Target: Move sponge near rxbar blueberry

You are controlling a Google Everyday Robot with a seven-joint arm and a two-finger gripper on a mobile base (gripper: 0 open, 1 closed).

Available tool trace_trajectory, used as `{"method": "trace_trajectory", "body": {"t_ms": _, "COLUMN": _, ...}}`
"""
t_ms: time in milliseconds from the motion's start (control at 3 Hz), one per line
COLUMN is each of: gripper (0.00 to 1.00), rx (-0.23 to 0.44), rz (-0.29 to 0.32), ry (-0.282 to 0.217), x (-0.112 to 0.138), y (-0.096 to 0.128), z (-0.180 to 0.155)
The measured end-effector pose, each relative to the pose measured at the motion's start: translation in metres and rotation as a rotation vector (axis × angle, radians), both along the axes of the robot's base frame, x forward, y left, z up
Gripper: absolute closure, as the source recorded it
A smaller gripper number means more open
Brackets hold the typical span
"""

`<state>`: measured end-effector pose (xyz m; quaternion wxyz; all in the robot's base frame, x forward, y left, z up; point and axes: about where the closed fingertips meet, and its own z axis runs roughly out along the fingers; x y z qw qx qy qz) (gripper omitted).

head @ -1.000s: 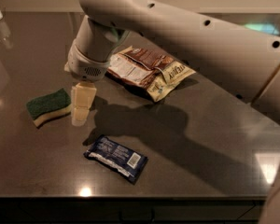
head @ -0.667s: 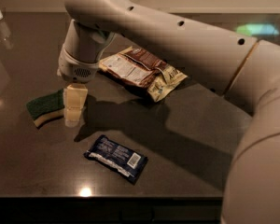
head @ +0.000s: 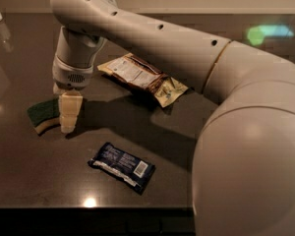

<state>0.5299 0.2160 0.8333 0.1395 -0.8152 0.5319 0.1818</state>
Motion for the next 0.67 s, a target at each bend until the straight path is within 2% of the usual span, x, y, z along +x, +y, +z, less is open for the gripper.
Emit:
{"method": "trace_trajectory", "body": {"t_ms": 333, "gripper": 0.41, "rx": -0.006, "rz": 0.017, "ry": 0.022, "x": 0.000, "y": 0.003, "z": 0.000}}
{"method": "trace_trajectory", "body": {"t_ms": 667, "gripper": 0.64, "rx": 0.024, "rz": 0.024, "ry": 0.040, "x": -0.002, "y": 0.000, "z": 0.013}}
